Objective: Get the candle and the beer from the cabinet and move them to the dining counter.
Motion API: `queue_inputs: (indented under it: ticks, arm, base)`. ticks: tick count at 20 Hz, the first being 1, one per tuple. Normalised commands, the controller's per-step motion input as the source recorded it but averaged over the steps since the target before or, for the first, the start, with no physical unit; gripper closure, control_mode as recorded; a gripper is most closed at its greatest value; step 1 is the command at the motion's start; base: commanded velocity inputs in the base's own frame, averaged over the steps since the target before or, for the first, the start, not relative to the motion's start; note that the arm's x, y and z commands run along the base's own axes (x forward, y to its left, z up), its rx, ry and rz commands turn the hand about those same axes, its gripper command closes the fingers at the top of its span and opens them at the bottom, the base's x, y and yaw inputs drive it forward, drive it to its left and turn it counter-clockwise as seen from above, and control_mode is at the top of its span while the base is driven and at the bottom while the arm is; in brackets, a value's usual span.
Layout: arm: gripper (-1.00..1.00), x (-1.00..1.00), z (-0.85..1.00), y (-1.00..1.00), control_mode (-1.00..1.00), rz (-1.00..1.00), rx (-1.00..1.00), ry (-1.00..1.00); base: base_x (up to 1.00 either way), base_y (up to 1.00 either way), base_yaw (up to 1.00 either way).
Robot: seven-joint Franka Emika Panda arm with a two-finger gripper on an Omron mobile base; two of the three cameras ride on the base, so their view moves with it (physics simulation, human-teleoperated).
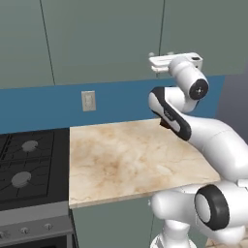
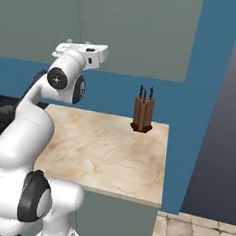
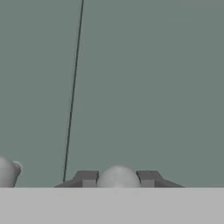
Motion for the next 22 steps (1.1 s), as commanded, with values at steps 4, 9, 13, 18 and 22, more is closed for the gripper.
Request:
queue_inputs:
  ticks: [4,9,13,18,22]
  arm:
    - [1.0,-0.32,0.0,-0.22,-1.0,0.08,-0.01,-0.05]
    - [1.0,-0.54,0.03,-0.45,-1.0,0.09,0.0,-0.07]
    - [1.0,-0.78,0.14,-0.64,-1.0,0.09,0.0,-0.1]
    - [1.0,-0.91,0.16,-0.83,-1.0,0.08,-0.01,-0.06]
    - [1.0,-0.82,0.24,-0.88,-1.0,0.13,-0.03,-0.1]
  base:
    - [0.0,0.0,0.0]
    - [0.0,0.0,0.0]
    - [0.0,0.0,0.0]
    - [0.0,0.0,0.0]
    - [0.0,0.0,0.0]
